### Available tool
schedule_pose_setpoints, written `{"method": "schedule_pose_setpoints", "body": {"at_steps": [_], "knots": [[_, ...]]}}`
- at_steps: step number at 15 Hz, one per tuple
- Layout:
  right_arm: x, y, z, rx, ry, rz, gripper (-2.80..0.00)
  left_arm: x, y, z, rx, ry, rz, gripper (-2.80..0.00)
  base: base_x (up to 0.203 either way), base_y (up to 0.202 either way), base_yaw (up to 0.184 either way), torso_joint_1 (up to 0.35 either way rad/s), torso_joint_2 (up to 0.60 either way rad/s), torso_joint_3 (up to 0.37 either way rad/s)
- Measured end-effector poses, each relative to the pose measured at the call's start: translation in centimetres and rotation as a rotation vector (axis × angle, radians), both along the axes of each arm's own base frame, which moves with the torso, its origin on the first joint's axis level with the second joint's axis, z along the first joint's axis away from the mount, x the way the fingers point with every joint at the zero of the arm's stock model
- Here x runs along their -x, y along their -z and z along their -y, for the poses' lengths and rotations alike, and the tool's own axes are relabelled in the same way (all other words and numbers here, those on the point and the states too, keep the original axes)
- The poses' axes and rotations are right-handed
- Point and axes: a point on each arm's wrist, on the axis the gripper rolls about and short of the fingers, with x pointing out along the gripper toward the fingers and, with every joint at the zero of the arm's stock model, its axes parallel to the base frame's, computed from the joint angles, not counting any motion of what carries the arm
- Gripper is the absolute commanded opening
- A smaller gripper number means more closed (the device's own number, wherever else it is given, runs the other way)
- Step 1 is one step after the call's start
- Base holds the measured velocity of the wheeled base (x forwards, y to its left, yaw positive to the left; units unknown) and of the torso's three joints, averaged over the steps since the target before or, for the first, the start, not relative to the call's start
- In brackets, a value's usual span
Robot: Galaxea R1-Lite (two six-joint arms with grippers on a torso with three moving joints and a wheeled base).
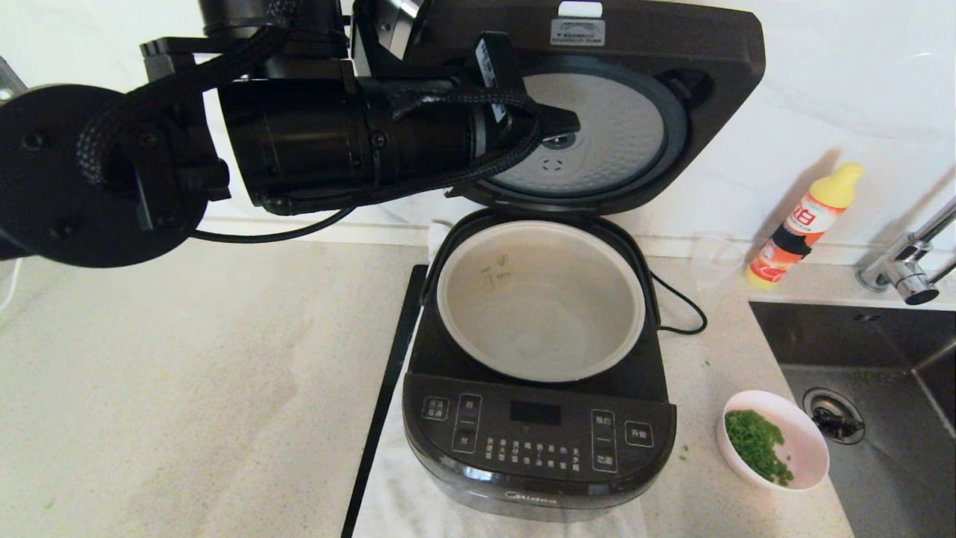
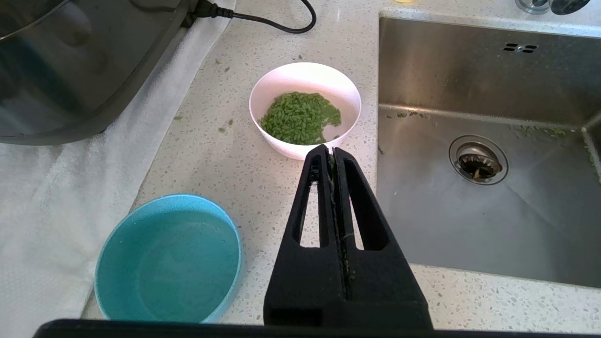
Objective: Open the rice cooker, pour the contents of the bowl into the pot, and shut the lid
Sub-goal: Open the rice cooker
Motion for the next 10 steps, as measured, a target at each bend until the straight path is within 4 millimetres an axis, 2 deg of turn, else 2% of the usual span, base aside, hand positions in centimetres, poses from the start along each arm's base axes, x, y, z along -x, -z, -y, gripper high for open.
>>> {"method": "schedule_pose_setpoints", "body": {"at_steps": [6,10], "knots": [[0.0,0.0,0.0,0.0,0.0,0.0,-2.8,-0.2,0.1,-0.1,-0.005,-0.002,-0.007,-2.8,0.0,0.0,0.0,0.0,0.0,0.0],[0.0,0.0,0.0,0.0,0.0,0.0,-2.8,1.8,0.9,-1.5,-0.037,0.0,-0.051,-2.8,0.0,0.0,0.0,0.0,0.0,0.0]]}}
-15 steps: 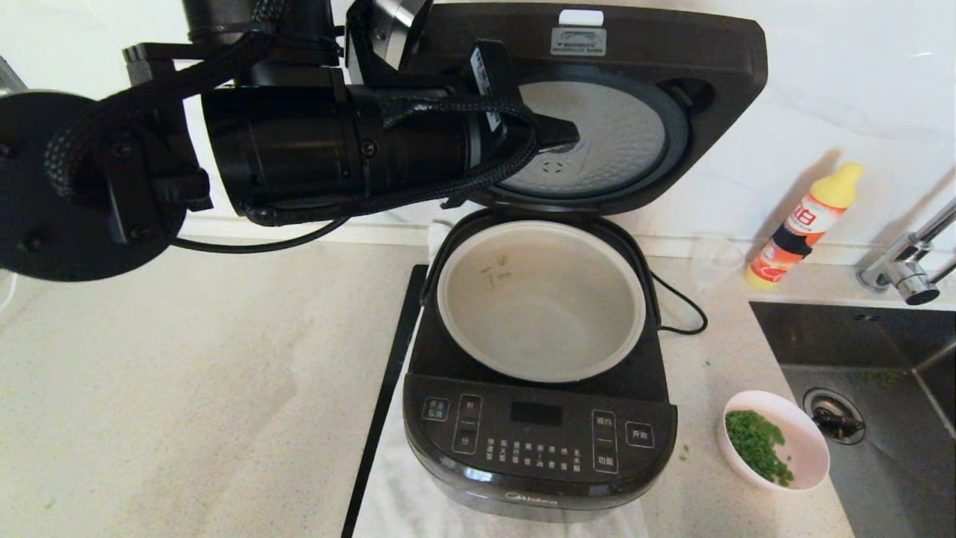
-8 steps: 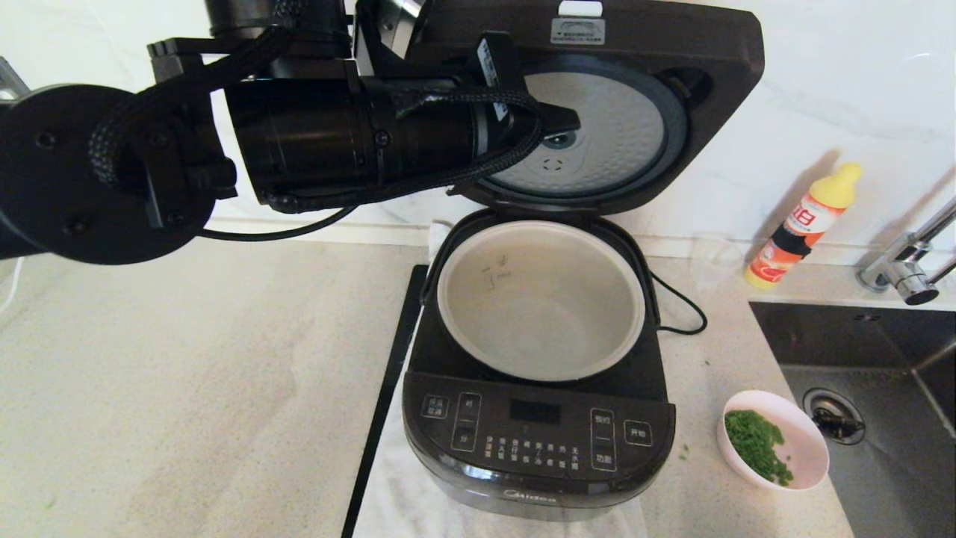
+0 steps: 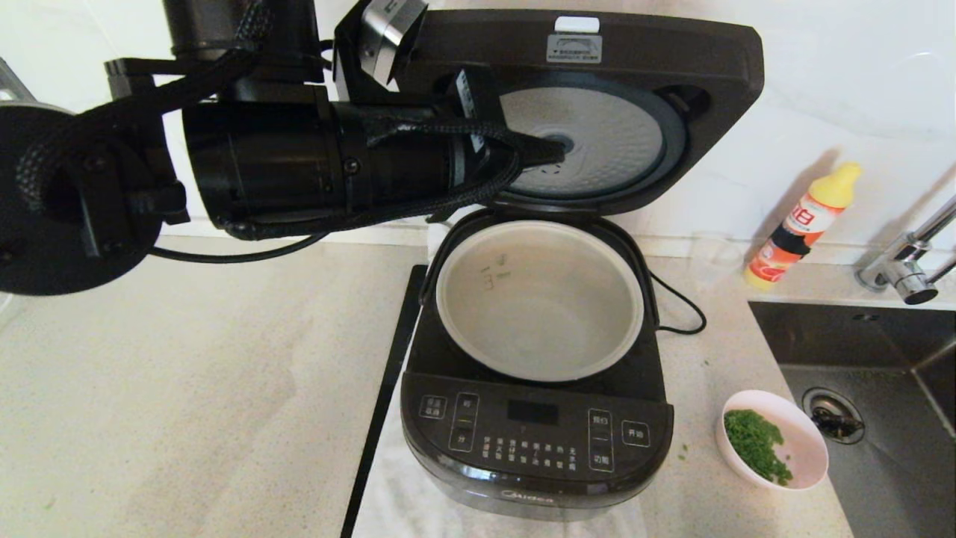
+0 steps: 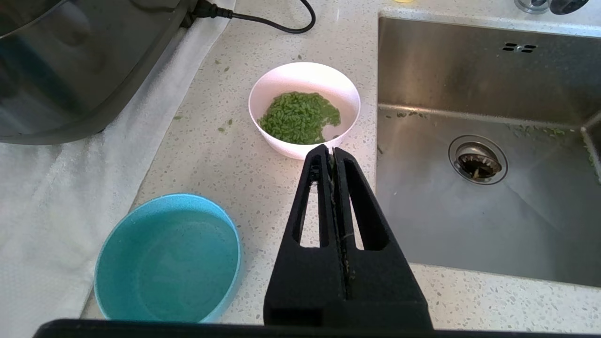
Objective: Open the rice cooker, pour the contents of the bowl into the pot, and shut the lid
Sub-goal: Open the rice cooker, then turn on the tap
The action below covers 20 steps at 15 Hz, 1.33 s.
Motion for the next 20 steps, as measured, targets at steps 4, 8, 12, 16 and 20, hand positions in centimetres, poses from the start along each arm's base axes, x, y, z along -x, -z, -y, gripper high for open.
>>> {"method": "schedule_pose_setpoints", "body": {"at_steps": [4,8,12,16,20], "knots": [[0.0,0.0,0.0,0.0,0.0,0.0,-2.8,4.5,0.4,-3.2,-0.021,0.015,-0.023,-2.8,0.0,0.0,0.0,0.0,0.0,0.0],[0.0,0.0,0.0,0.0,0.0,-0.001,-2.8,9.8,0.1,-8.2,-0.097,-0.055,0.008,-2.8,0.0,0.0,0.0,0.0,0.0,0.0],[0.0,0.0,0.0,0.0,0.0,0.0,-2.8,13.6,1.2,-13.6,-0.384,-0.472,0.216,-2.8,0.0,0.0,0.0,0.0,0.0,0.0],[0.0,0.0,0.0,0.0,0.0,0.0,-2.8,17.0,4.0,-19.4,-0.612,-0.96,0.248,-2.8,0.0,0.0,0.0,0.0,0.0,0.0],[0.0,0.0,0.0,0.0,0.0,0.0,-2.8,23.1,7.6,-22.3,-0.599,-1.225,0.263,-2.8,0.0,0.0,0.0,0.0,0.0,0.0]]}}
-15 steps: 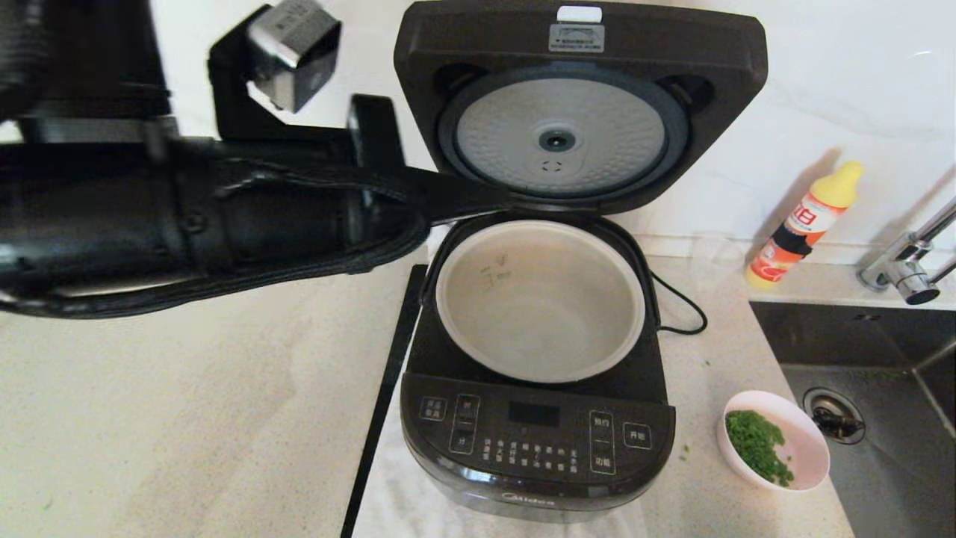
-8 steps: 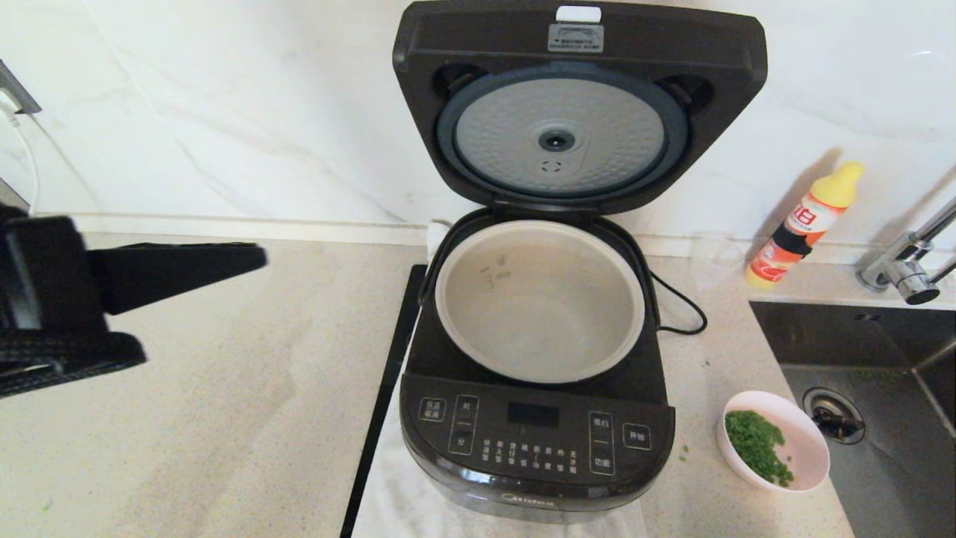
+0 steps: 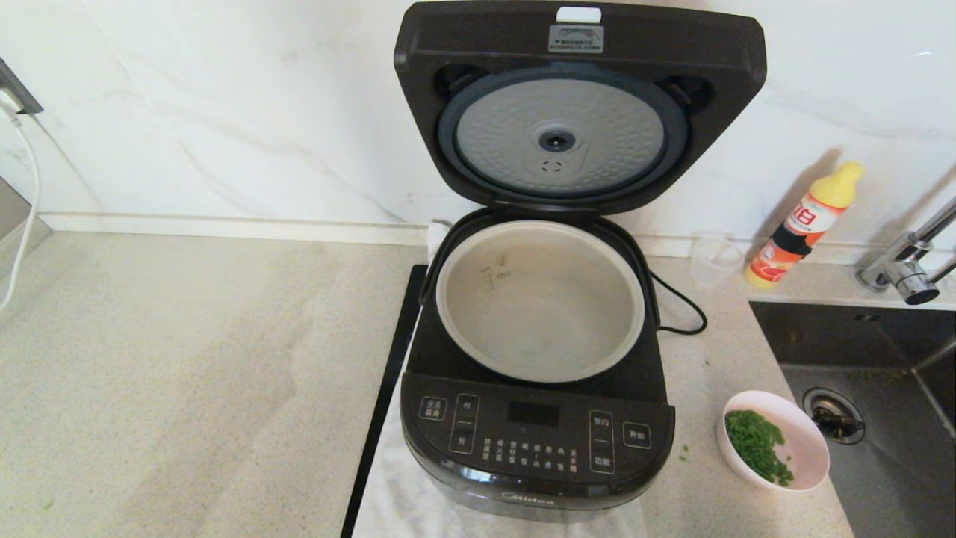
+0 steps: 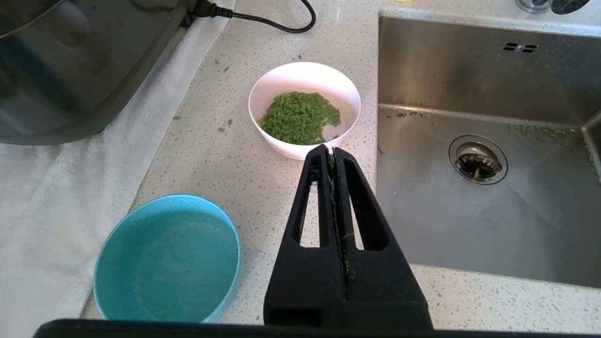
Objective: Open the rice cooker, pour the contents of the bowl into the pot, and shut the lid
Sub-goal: Turn on the tap
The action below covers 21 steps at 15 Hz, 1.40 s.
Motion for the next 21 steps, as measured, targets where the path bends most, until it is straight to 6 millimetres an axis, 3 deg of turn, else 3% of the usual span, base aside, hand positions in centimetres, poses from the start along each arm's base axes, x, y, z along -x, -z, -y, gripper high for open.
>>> {"method": "schedule_pose_setpoints", "body": {"at_steps": [4,6,9,14,21], "knots": [[0.0,0.0,0.0,0.0,0.0,0.0,-2.8,4.7,7.3,-0.3,-0.009,-0.035,0.06,-2.8,0.0,0.0,0.0,0.0,0.0,0.0],[0.0,0.0,0.0,0.0,0.0,0.0,-2.8,5.1,11.5,0.0,-0.038,0.054,0.023,-2.8,0.0,0.0,0.0,0.0,0.0,0.0],[0.0,0.0,0.0,0.0,0.0,0.0,-2.8,4.5,15.7,0.5,-0.058,0.24,-0.036,-2.8,0.0,0.0,0.0,0.0,0.0,0.0],[0.0,0.0,0.0,0.007,0.0,-0.001,-2.8,4.2,16.9,0.7,-0.055,0.302,0.002,-2.8,0.0,0.0,0.0,0.0,0.0,0.0],[0.0,0.0,0.0,0.049,-0.006,0.004,-2.8,4.1,16.9,0.6,-0.021,0.286,0.028,-2.8,0.0,0.0,0.0,0.0,0.0,0.0]]}}
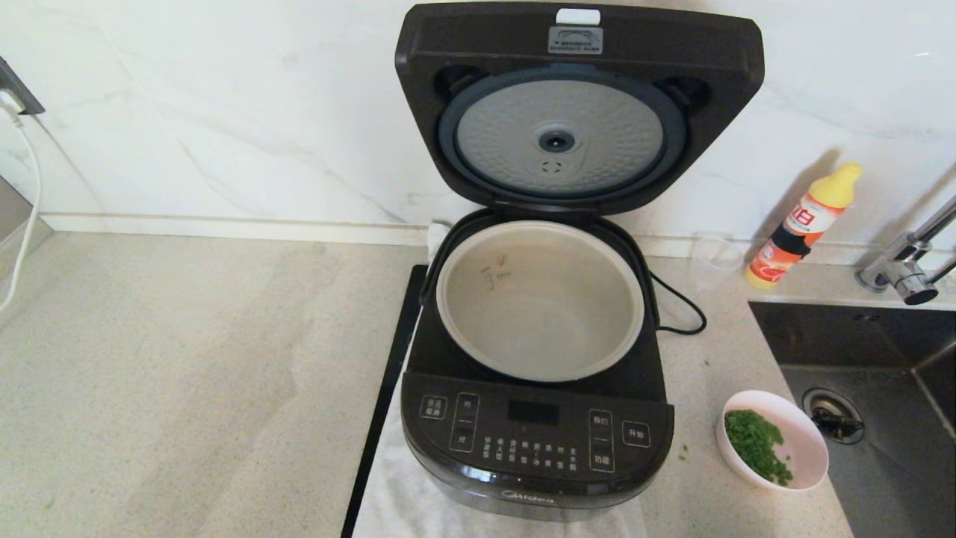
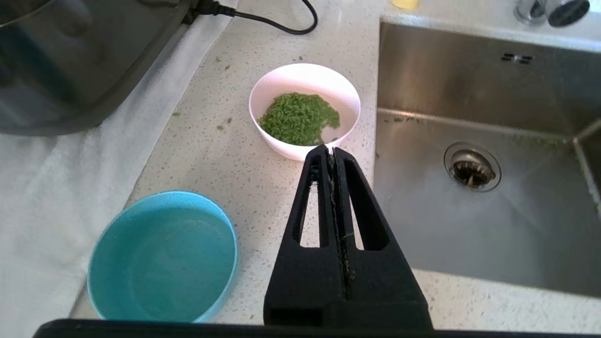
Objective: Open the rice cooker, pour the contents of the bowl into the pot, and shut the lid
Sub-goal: Turn on the tap
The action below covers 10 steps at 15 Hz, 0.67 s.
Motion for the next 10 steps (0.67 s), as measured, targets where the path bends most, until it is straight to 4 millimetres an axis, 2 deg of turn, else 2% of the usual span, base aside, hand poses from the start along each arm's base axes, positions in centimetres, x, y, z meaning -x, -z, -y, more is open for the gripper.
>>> {"method": "schedule_pose_setpoints", "body": {"at_steps": [5,7,8,10], "knots": [[0.1,0.1,0.0,0.003,0.007,-0.03,-2.8,0.0,0.0,0.0,0.006,-0.003,-0.002,-2.8,0.0,0.0,0.0,0.0,0.0,0.0],[0.2,-0.4,0.0,0.018,0.008,-0.027,-2.8,0.0,0.0,0.0,0.005,-0.003,-0.001,-2.8,0.0,0.0,0.0,0.0,0.0,0.0],[0.5,-1.7,0.0,0.02,0.008,-0.006,-2.8,0.0,0.0,0.0,0.006,-0.003,-0.001,-2.8,0.0,0.0,0.0,0.0,0.0,0.0],[0.8,-5.7,0.0,0.019,0.009,0.029,-2.8,0.0,0.0,0.0,0.006,-0.003,-0.002,-2.8,0.0,0.0,0.0,0.0,0.0,0.0]]}}
